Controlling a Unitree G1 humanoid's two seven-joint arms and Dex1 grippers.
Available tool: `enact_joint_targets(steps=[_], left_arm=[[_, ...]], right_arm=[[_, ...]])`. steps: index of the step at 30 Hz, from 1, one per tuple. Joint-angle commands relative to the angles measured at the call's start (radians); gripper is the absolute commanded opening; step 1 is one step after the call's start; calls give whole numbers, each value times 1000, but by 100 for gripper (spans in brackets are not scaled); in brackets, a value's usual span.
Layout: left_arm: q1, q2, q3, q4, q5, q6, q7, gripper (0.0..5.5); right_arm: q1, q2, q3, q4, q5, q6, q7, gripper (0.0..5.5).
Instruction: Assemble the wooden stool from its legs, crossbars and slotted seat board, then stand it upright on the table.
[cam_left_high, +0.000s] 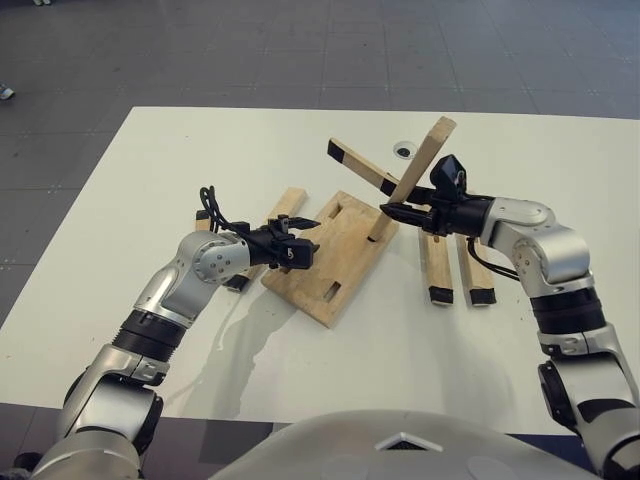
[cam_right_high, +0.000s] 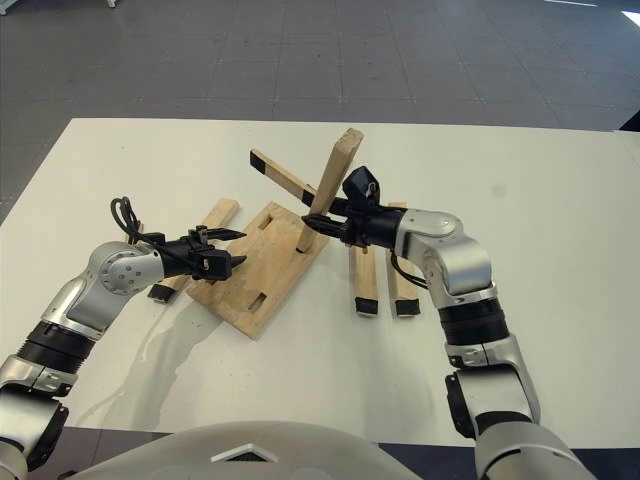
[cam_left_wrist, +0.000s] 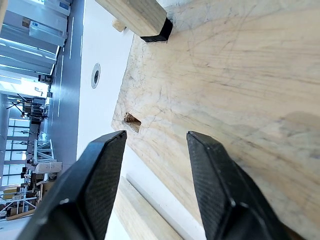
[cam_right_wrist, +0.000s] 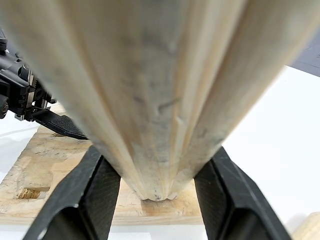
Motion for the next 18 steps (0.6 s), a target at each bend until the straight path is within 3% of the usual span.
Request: enact_joint_targets(steps=[1, 8, 13, 18], left_arm=[[-17, 3, 2, -1, -4, 3, -13, 223], [8, 4, 6, -19, 0, 9, -4, 223], [15, 2, 4, -24, 3, 11, 0, 223], [19, -3, 4, -32, 4, 20, 1, 223]], right_arm=[[32, -31, 50, 95, -72, 45, -10, 202], [0, -12, 50, 139, -30, 88, 23, 202], [-86, 10, 44, 365, 18, 173, 134, 202], [-141, 16, 46, 476, -4, 135, 157, 202]])
